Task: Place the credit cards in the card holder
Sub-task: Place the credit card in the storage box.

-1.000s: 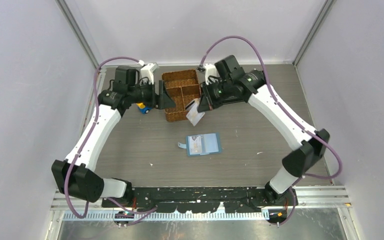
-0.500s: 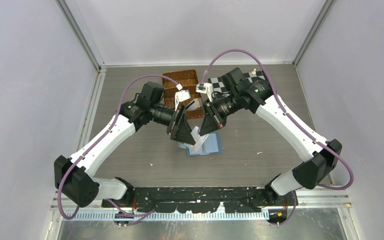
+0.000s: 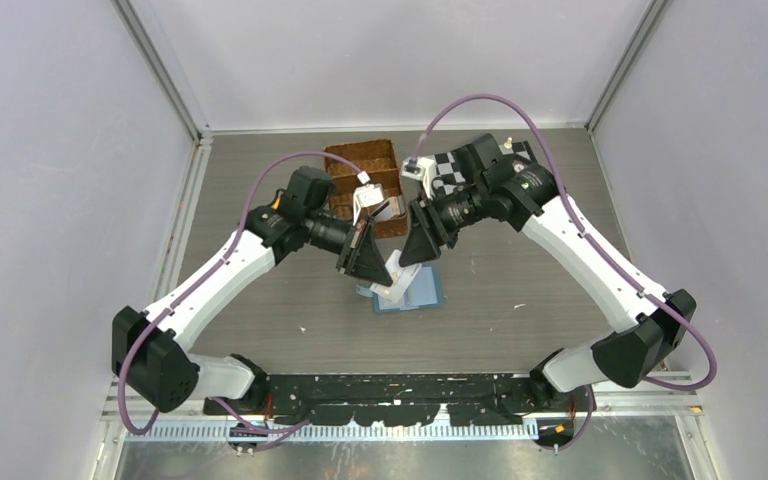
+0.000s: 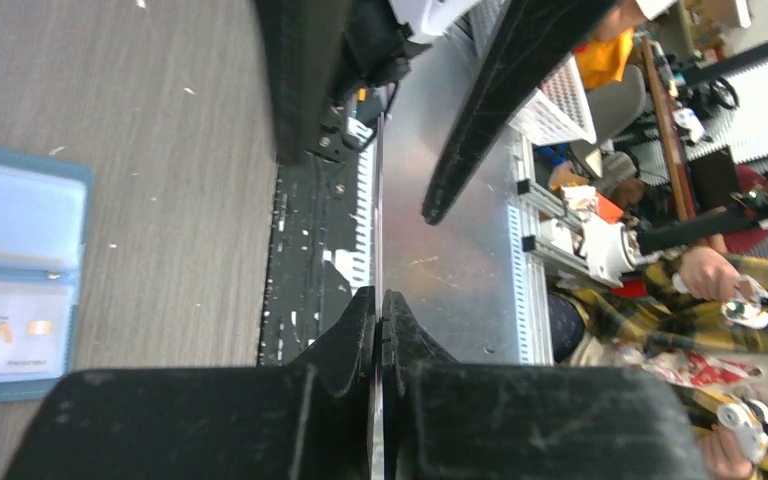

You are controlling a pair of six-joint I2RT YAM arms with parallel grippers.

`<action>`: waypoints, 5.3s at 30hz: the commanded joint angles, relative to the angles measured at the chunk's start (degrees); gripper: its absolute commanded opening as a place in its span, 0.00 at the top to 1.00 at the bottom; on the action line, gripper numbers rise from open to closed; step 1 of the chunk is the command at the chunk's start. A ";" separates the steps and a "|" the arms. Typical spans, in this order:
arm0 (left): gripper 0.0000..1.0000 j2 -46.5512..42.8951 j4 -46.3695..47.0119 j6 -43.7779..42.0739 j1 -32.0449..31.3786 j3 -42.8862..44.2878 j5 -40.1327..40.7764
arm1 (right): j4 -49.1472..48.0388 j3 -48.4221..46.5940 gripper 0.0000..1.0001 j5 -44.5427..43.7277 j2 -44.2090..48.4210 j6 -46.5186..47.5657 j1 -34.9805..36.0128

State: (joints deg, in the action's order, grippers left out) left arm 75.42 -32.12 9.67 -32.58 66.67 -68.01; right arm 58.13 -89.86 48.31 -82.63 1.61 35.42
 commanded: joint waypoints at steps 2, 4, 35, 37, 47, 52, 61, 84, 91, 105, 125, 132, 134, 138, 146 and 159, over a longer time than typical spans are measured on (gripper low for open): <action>1.00 0.37 4.27 2.15 1.36 0.27 9.76 | -15.14 4.20 0.39 -6.38 4.73 -13.93 -5.14; 1.00 0.48 8.04 6.39 3.68 -0.37 12.65 | -22.98 8.31 0.34 -8.12 6.38 -20.66 -8.16; 1.00 10.87 40.43 33.15 18.08 -4.93 17.09 | -77.55 14.14 0.69 -1.28 -18.97 -60.11 -10.25; 1.00 11.80 41.53 34.15 18.56 -4.89 16.70 | -78.80 13.74 0.70 -0.57 -19.90 -60.98 -10.17; 0.75 15.38 40.15 33.57 20.65 -3.36 18.59 | -71.38 9.76 0.99 -7.01 -23.77 -54.36 -10.28; 0.50 16.27 33.01 30.06 23.65 -2.65 25.32 | -61.17 4.97 0.99 -15.72 -26.78 -46.41 -10.68; 0.48 17.03 28.04 27.50 24.31 -2.01 28.35 | -57.74 1.34 0.99 -17.22 -31.37 -45.76 -10.91; 0.54 15.97 36.62 34.68 24.23 -1.01 19.71 | -71.08 4.48 0.99 -1.27 -23.75 -54.57 -11.84; 0.55 14.02 37.38 35.46 24.23 -0.85 19.77 | -66.23 3.64 0.99 -2.22 -23.12 -51.02 -11.84; 0.55 13.84 37.67 35.31 24.23 -0.84 19.82 | -66.74 3.90 1.00 -1.20 -22.22 -51.27 -11.78; 0.56 14.04 39.94 36.21 24.13 -1.54 19.06 | -68.53 3.94 0.99 -0.09 -22.53 -52.93 -11.85; 0.56 14.44 39.69 35.87 24.14 -1.72 19.47 | -71.67 4.59 0.99 0.96 -22.48 -55.29 -11.84; 0.56 14.43 39.60 35.77 24.14 -1.72 19.56 | -72.25 4.68 0.99 1.12 -22.40 -55.63 -11.74; 0.57 14.73 39.55 35.73 24.14 -1.74 19.73 | -72.37 4.70 0.99 1.30 -22.05 -55.82 -11.70; 0.56 14.86 44.49 37.70 23.24 -1.78 16.87 | -73.26 4.70 1.00 1.52 -22.55 -56.53 -11.43; 0.54 16.11 61.74 49.10 23.16 -5.03 11.48 | -74.75 5.00 1.00 2.04 -22.05 -57.83 -11.36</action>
State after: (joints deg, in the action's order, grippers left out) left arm 91.70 18.55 53.78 -8.67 61.82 -52.36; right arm -14.02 -85.17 48.82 -108.22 -55.72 23.07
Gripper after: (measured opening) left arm 0.454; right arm 0.028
